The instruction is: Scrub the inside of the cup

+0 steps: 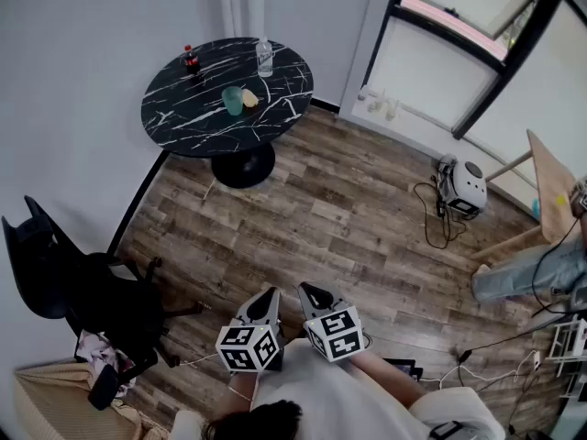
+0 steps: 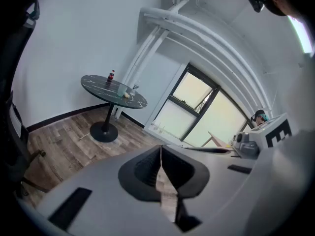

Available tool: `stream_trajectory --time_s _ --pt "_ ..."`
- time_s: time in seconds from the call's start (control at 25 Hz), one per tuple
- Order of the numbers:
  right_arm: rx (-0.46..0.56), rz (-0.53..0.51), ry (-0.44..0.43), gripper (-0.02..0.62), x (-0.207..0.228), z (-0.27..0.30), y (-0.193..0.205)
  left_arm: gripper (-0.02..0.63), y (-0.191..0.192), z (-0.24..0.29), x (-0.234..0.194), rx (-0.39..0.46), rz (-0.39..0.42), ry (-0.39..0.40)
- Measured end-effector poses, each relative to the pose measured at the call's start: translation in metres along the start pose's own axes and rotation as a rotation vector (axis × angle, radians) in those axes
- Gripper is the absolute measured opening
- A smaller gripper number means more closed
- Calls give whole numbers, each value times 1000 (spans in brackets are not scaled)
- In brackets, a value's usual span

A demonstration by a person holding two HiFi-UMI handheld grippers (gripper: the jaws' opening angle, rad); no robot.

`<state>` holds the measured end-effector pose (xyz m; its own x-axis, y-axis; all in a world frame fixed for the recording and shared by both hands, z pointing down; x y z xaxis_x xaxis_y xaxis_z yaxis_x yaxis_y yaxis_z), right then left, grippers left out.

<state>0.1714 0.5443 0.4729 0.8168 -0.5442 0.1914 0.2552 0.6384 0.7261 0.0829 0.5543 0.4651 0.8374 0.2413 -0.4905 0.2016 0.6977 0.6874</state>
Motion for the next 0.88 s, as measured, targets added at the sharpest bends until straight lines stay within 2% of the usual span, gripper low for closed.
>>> stream_trajectory --time_s 0.12,0.32,0.48,0.68,0.88 --pt "3 2 14 34 0 8 -6 14 -7 2 -13 3 2 2" --pt "33 8 -17 35 -10 25 -23 14 -20 2 -32 6 -12 41" --pt "64 38 13 37 -12 38 -37 14 -31 2 -54 -5 -30 64" --pt "96 124 71 37 -11 53 -53 14 -62 -1 -71 30 13 119" --pt "135 175 51 37 -25 67 -65 14 -76 -7 -88 31 46 122"
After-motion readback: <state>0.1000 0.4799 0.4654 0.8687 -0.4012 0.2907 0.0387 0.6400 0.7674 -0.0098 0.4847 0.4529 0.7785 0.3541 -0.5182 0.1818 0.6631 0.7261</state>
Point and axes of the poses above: the fingertips, and each gripper's own axes: z forward along the fingers, x to its right, y out of its underside, the point moved 3 cm from there along -z, backward along the fingers, and after that the axes turned 6 degrees about -x, right-handed, at the moved point
